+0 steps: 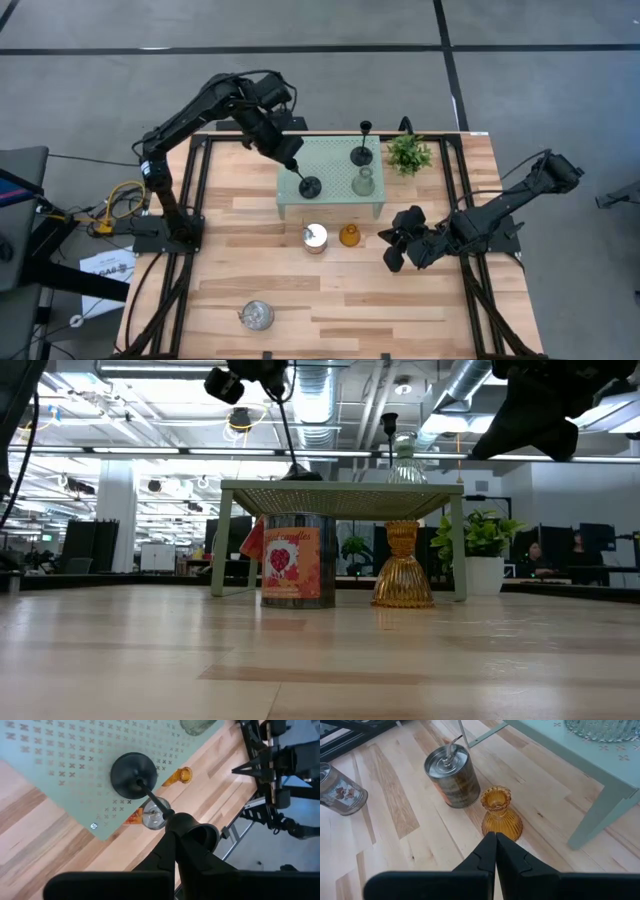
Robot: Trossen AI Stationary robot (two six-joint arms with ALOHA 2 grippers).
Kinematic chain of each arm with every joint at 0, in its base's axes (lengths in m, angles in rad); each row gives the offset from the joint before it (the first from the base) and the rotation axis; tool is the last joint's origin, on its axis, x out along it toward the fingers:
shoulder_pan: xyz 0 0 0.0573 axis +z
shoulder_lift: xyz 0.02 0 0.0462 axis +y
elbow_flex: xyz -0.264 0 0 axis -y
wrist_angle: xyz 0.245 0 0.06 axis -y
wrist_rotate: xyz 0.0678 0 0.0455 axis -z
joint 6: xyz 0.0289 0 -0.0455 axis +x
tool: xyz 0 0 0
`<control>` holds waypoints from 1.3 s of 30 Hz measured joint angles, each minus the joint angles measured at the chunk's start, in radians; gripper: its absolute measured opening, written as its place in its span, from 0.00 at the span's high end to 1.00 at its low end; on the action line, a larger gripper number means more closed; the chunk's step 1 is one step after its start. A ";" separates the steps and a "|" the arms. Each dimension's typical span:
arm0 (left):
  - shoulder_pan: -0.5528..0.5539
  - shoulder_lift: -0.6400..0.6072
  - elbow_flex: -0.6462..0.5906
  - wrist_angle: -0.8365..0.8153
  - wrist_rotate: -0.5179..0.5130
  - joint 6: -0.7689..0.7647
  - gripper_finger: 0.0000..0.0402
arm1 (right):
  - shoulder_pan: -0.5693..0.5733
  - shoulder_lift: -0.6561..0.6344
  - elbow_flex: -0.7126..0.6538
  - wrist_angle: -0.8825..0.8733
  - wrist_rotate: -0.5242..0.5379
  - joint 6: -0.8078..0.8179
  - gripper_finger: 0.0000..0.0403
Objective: Pick & Place candle stick holders
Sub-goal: Put the black candle holder on the shelf
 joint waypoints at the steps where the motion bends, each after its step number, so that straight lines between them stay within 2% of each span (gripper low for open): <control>1: -0.002 0.005 0.000 0.003 0.001 0.009 1.00 | 0.000 0.000 0.000 0.000 0.000 0.000 1.00; 11: -0.003 0.007 0.001 -0.001 0.004 0.013 0.98 | 0.000 0.000 0.000 0.008 0.000 0.000 1.00; 27: 0.007 0.002 -0.002 -0.002 0.013 -0.008 0.79 | 0.001 0.000 0.000 0.015 -0.004 0.000 1.00; 33: 0.007 0.002 -0.002 0.005 0.082 -0.011 0.78 | 0.001 0.000 0.000 0.015 -0.004 -0.001 1.00; 39: 0.010 0.002 -0.002 0.025 0.090 -0.012 0.78 | 0.001 0.000 0.000 0.015 -0.004 -0.002 1.00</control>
